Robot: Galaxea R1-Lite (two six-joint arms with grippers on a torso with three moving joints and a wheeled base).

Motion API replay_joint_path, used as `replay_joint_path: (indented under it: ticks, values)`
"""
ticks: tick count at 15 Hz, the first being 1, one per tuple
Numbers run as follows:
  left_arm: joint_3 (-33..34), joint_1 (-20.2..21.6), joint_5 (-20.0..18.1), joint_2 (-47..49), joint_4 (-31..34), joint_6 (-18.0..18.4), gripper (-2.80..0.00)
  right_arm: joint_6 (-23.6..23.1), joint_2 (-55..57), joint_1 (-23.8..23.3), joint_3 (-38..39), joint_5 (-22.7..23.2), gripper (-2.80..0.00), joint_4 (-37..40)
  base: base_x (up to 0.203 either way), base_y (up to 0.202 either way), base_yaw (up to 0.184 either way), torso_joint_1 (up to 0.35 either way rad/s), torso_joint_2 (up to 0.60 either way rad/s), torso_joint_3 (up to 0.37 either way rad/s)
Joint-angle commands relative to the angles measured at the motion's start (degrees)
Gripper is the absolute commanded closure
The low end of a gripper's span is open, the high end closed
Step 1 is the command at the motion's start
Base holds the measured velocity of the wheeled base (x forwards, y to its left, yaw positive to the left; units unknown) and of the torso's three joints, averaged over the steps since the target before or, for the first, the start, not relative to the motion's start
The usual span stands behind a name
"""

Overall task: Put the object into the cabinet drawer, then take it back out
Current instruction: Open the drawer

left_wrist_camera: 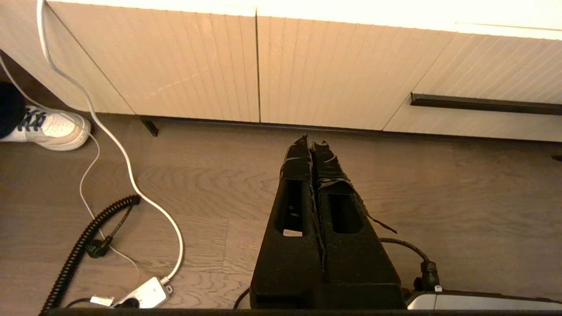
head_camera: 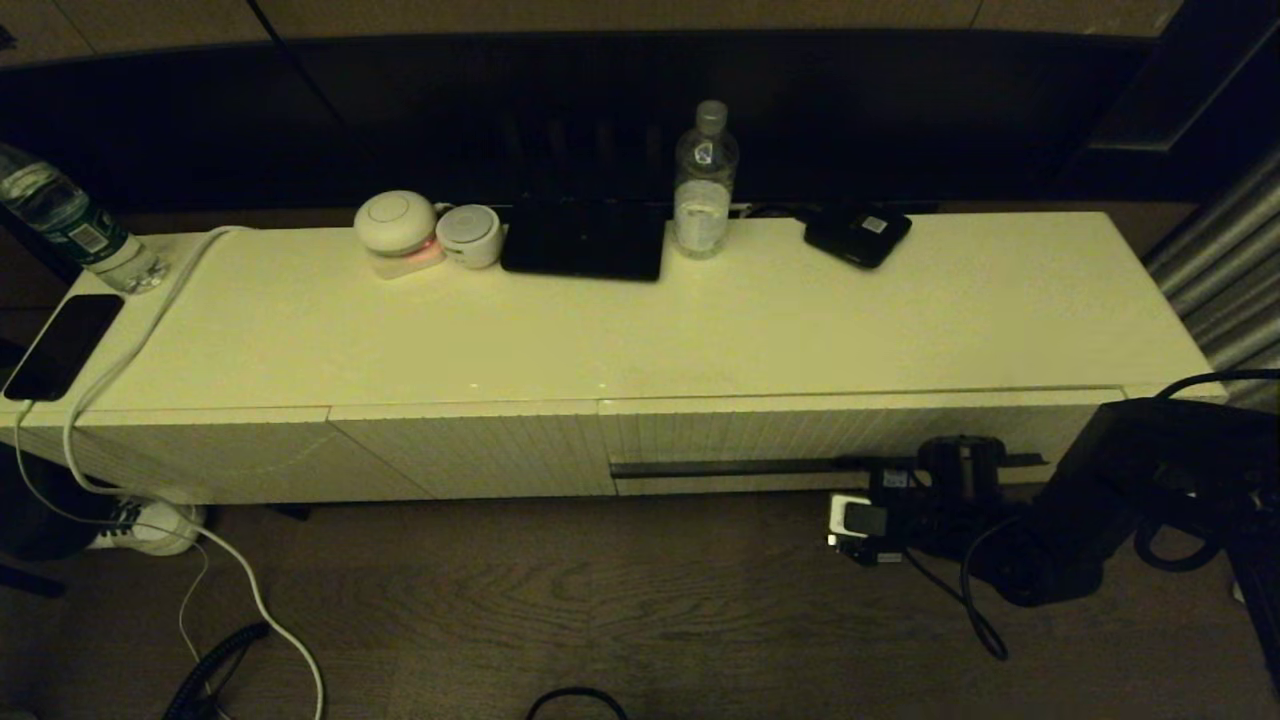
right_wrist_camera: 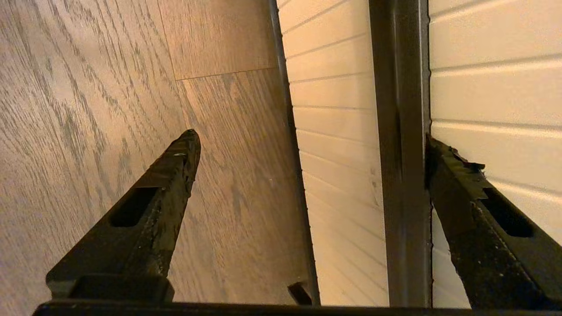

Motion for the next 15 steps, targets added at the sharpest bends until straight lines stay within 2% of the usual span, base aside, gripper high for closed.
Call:
replay_joint_path:
  ticks: [1,15]
  values:
    - [0.00,-0.01,0.02,-0.09,-0.02,-0.07,0.00,-0.41,0.45,0.07,1.07,0.10,-2.80,0.02,0.000,0.000,0.000,0.000,0.00,0.000]
    - [0.00,-0.01,0.02,-0.09,-0.02,-0.07,0.00,0.08,-6.70,0.56,17.03,0.05,-2.80,-3.00,0.000,0.000,0.000,0.000,0.00,0.000]
